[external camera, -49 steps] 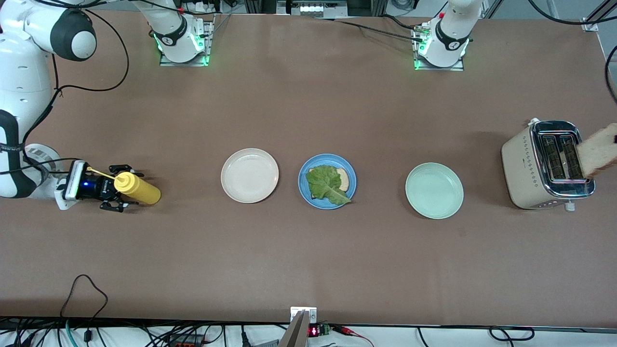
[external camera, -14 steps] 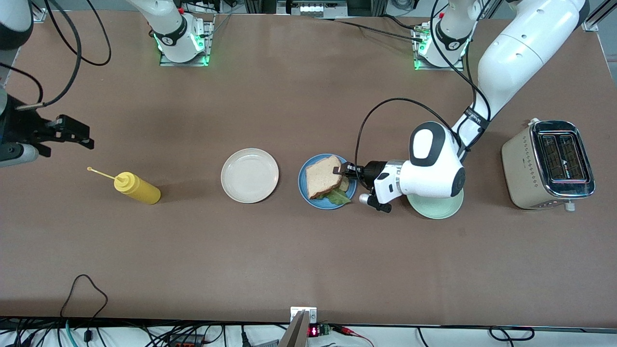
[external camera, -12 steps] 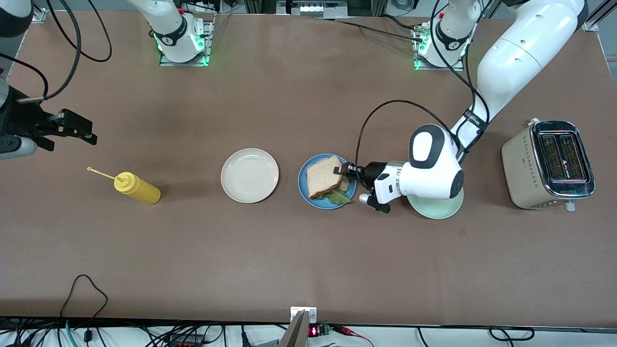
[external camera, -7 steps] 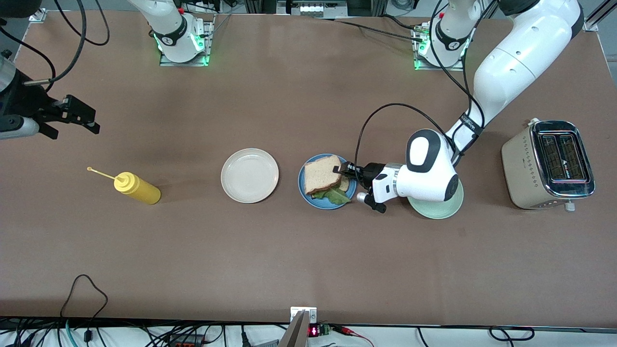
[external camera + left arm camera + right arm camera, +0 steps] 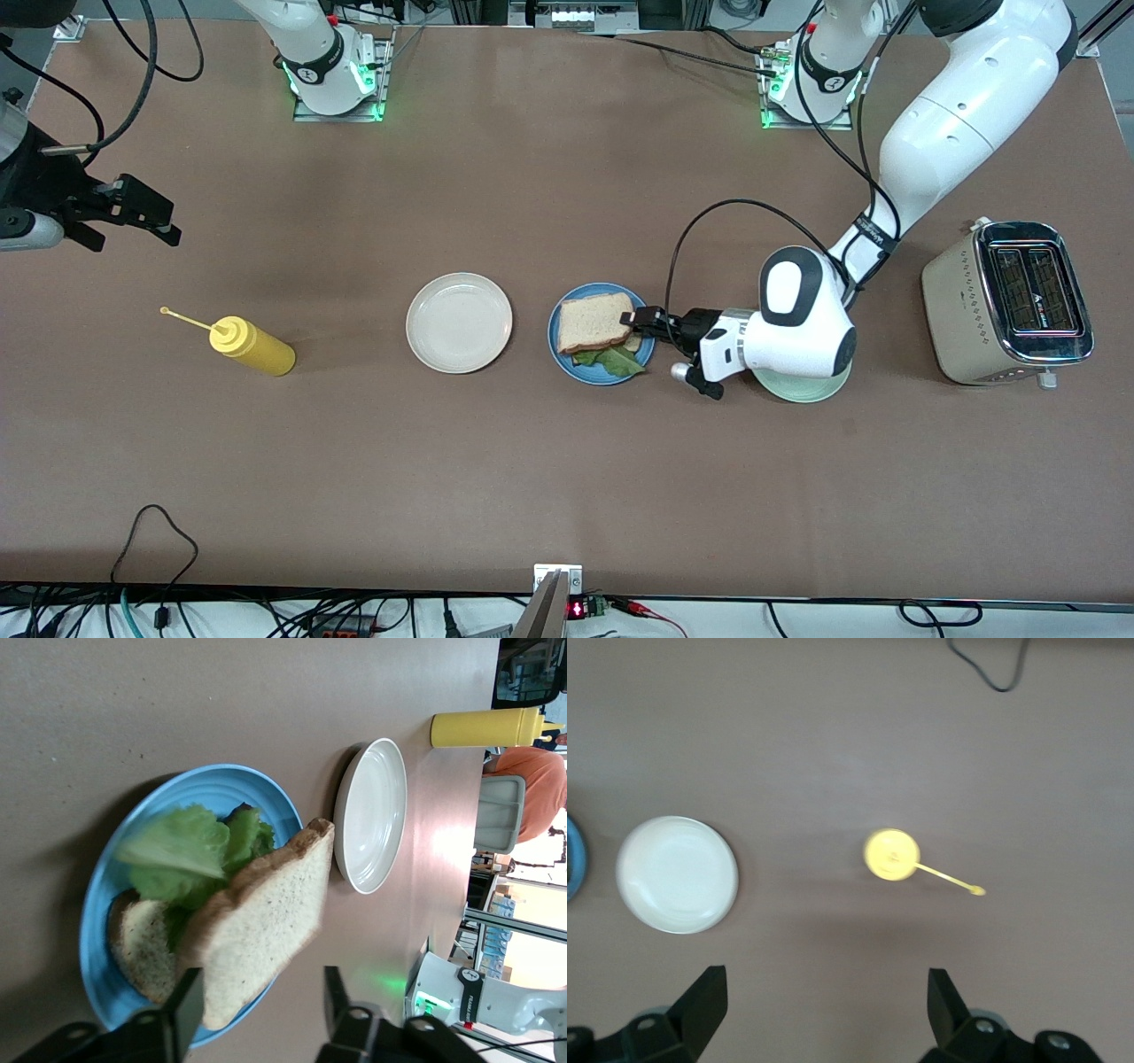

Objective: Make sandwich in blue plate with both arms
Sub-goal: 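Lower the toast onto the lettuce on the blue plate with the left gripper, then open the left gripper and lift it away from the sandwich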

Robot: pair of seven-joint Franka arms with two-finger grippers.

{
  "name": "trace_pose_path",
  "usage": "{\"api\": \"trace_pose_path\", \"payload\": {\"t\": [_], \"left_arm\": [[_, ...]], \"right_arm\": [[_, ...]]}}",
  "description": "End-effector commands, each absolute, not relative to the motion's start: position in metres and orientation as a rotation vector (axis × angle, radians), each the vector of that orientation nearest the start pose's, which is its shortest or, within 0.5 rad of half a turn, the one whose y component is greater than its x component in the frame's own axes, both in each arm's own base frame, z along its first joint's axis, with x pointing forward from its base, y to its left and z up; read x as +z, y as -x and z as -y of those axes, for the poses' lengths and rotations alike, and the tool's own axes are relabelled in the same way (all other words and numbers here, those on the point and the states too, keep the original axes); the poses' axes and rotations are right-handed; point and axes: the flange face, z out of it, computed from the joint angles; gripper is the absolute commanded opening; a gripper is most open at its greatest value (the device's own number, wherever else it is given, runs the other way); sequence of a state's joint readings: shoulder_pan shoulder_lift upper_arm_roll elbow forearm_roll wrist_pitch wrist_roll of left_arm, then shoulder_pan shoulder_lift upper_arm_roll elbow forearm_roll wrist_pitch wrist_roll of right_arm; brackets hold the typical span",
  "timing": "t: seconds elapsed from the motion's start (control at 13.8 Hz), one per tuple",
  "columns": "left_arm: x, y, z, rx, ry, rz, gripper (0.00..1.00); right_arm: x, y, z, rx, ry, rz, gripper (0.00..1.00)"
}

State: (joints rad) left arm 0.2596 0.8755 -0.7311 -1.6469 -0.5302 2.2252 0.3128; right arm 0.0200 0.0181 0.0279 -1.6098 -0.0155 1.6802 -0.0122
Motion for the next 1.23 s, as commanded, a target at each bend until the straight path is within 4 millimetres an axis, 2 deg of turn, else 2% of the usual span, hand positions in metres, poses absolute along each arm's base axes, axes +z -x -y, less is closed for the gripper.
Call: {"api": "trace_pose_path", "payload": {"t": [0.0,0.14,0.29,0.51,0.65,0.87,1.01,1.16], "left_arm": [[0.237,-0.626,0.248,-0.249,-2.231,0.361,1.00],[0.254,-0.629,0.236,-0.255,-2.307,0.449,1.00],[0.283,-0.631,0.225,-0.301,-2.400,0.522,1.00],[0.320,-0.632,0.210,-0.409,-2.572,0.616,1.00],[0.340,-0.627,0.197,-0.478,-2.673,0.685,1.00],[0.374,-0.617,0.180,-0.534,-2.851,0.816,1.00],[0.407,-0.609,0.171,-0.553,-2.956,0.869,1.00],[0.443,-0.608,0.160,-0.585,-2.996,0.851,1.00]], "right_arm": [[0.617,-0.559,-0.042,-0.092,3.235,0.146,1.00],[0.614,-0.561,-0.037,-0.084,3.195,0.129,1.00],[0.615,-0.561,-0.027,-0.080,3.140,0.085,1.00],[0.617,-0.560,-0.022,-0.086,3.107,0.111,1.00],[0.619,-0.560,-0.010,-0.097,3.094,0.105,1.00],[0.619,-0.561,-0.009,-0.102,3.094,0.116,1.00],[0.619,-0.562,-0.010,-0.109,3.093,0.121,1.00],[0.619,-0.562,-0.012,-0.111,3.093,0.114,1.00]]}}
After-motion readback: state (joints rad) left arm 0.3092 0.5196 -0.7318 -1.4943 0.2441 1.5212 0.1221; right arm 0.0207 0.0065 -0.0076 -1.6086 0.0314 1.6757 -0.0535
